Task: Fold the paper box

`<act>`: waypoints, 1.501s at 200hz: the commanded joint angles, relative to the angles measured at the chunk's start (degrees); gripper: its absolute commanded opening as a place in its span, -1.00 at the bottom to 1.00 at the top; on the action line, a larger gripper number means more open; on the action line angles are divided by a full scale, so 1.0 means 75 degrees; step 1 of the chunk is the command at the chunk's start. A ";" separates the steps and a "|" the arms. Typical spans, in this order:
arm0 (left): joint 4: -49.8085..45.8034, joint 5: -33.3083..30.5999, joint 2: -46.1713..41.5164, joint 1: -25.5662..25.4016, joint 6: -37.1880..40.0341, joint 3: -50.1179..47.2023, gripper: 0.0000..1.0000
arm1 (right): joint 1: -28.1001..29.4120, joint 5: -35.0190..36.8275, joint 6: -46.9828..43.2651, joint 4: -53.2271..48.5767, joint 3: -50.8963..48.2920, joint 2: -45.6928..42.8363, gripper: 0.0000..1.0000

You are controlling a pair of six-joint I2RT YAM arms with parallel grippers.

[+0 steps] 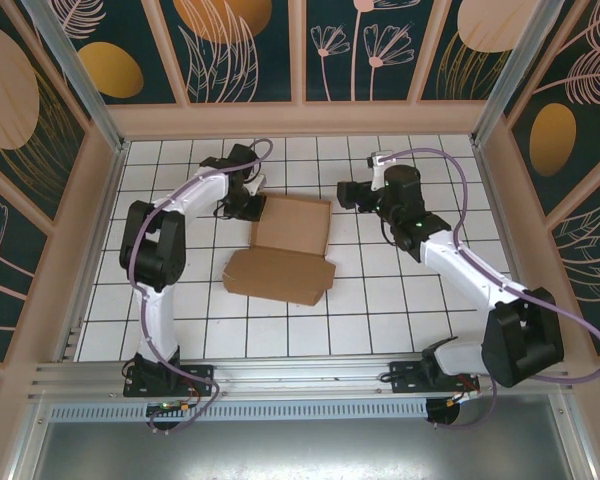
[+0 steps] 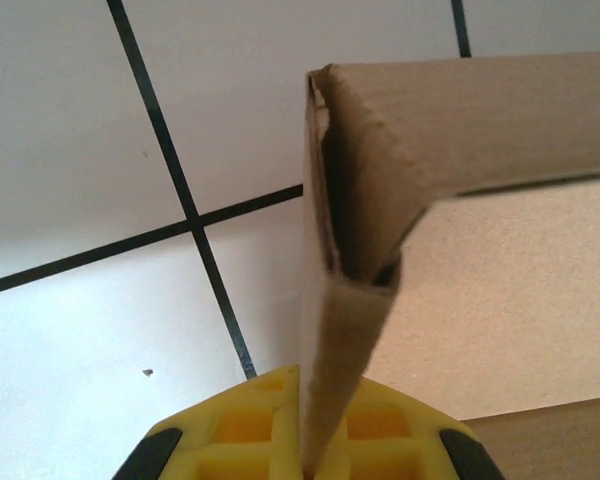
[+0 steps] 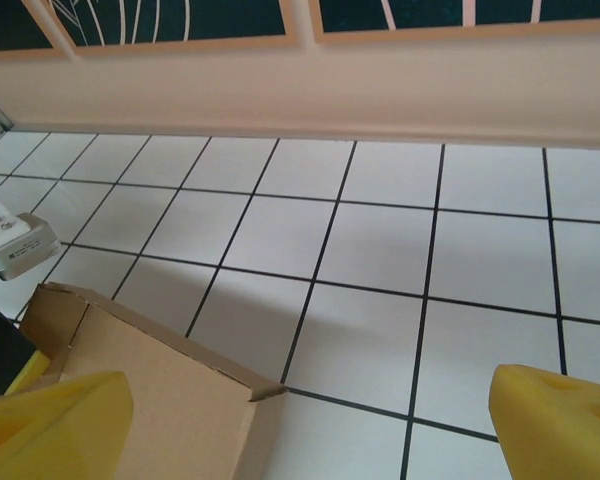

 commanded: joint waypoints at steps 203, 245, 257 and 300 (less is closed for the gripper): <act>0.4272 -0.0743 -0.4634 0.1556 -0.2336 -0.3775 0.97 | 0.0820 -0.1928 -0.1888 -0.0954 0.2701 0.3841 0.86; 0.4374 -0.1140 -0.5553 0.2249 -0.2614 -0.5043 0.97 | 0.1345 -0.1610 -0.2175 -0.1636 0.4227 0.5470 0.85; 0.4329 -0.1106 -0.5633 0.2303 -0.2551 -0.5179 0.97 | 0.1345 -0.1587 -0.2122 -0.1882 0.4674 0.5926 0.83; 0.4335 -0.0888 -0.5473 0.2316 -0.2415 -0.5208 0.97 | 0.1164 -0.0626 -0.1335 -0.2628 0.5792 0.6787 0.68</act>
